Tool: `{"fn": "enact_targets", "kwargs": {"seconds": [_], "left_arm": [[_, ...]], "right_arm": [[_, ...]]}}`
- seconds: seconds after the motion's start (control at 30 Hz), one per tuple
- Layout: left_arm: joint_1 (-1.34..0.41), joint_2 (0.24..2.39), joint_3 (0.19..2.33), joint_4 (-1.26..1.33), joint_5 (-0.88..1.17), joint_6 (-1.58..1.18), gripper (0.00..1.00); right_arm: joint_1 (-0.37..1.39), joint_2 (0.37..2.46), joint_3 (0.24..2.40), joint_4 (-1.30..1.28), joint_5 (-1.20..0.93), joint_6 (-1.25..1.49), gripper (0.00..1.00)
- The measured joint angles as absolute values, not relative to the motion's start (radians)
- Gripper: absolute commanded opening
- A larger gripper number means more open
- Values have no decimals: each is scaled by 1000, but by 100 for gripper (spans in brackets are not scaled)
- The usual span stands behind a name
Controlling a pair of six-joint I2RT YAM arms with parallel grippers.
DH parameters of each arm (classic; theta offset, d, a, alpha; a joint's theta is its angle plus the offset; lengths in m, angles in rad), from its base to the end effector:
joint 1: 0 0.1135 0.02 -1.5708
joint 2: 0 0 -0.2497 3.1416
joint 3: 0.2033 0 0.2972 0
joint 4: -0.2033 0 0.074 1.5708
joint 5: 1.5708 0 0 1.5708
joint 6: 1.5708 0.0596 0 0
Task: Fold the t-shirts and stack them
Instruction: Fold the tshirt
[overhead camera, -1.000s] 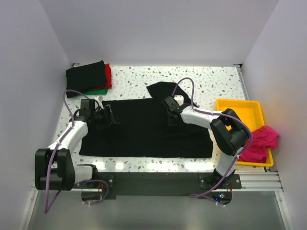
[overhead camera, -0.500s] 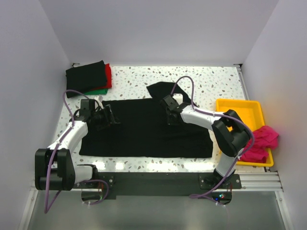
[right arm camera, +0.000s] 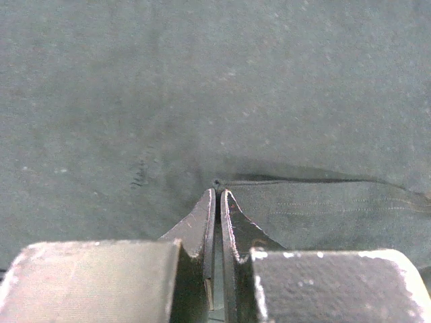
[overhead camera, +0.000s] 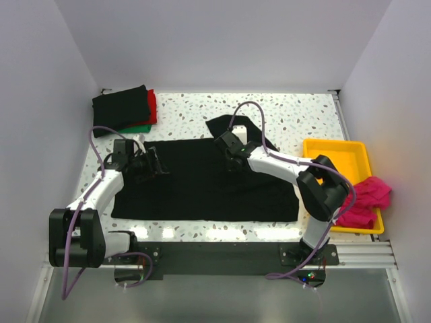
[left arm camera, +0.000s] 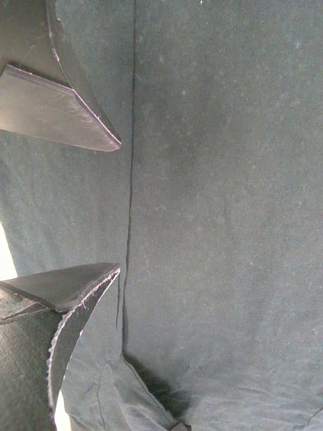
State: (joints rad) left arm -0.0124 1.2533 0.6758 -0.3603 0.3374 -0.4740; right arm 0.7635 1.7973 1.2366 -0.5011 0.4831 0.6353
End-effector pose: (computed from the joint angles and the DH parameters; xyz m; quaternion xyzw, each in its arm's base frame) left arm 0.2955 -0.0234 0.1371 -0.1634 0.9240 -0.2288 0.2594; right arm 0.3199 0.2678 0.1421 -0.0001 0.9416 -0.0198 0.3361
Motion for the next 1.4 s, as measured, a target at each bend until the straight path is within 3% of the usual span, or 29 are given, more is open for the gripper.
{"fn": "enact_targets", "kwargs": {"seconds": [1.4], "left_arm": [[-49, 1254, 675, -361, 310, -474, 72]], "right_arm": [[896, 1825, 1164, -266, 593, 514, 0]]}}
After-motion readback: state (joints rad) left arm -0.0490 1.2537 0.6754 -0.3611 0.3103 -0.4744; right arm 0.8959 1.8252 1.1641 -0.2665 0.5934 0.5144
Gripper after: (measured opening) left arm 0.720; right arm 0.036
